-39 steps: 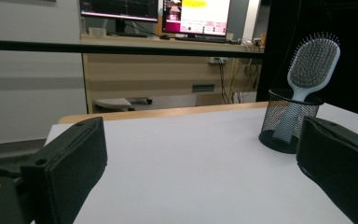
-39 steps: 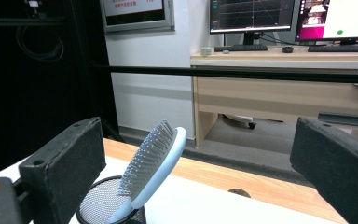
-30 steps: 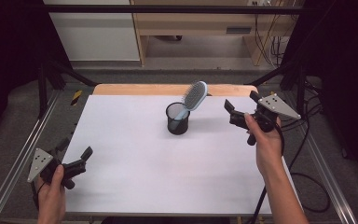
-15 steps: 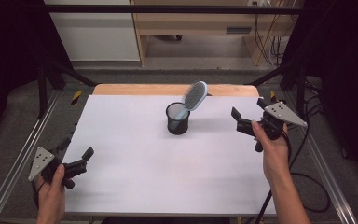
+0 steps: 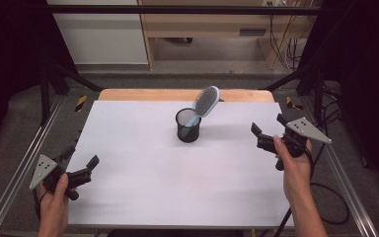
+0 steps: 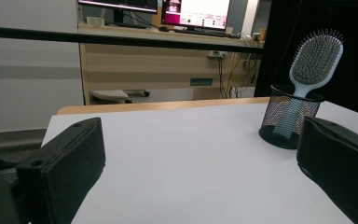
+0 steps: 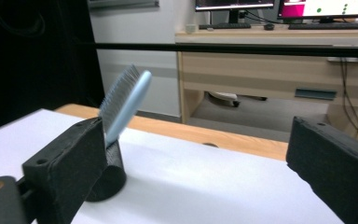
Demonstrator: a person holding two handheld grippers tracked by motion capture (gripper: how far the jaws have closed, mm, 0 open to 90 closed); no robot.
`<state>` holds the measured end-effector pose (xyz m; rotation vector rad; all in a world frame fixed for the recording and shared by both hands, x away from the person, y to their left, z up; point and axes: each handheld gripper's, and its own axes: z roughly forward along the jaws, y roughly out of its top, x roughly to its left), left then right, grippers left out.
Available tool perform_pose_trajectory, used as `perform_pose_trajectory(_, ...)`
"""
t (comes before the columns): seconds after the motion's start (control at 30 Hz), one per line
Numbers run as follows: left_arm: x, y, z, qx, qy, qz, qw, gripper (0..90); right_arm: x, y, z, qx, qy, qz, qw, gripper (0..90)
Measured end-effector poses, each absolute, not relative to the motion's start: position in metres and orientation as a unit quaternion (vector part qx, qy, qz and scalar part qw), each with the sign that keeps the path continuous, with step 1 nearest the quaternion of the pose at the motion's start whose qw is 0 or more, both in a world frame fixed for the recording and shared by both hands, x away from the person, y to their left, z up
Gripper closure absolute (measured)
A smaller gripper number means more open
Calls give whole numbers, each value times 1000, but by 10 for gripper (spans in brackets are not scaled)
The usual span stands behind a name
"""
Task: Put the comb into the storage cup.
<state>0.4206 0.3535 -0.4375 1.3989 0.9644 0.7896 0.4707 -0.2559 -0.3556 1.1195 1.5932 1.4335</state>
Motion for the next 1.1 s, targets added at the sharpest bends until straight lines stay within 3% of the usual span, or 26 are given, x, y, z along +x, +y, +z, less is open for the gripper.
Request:
perform_pose_trajectory(0.63,424,346,-441,619,399,334,588,18,452,-266,-406,432,621,523,394,46)
perform_pose_trajectory(1.1,424,342,-441,619,397,322,597,14,442,-267,-436,431,636,536,350,44)
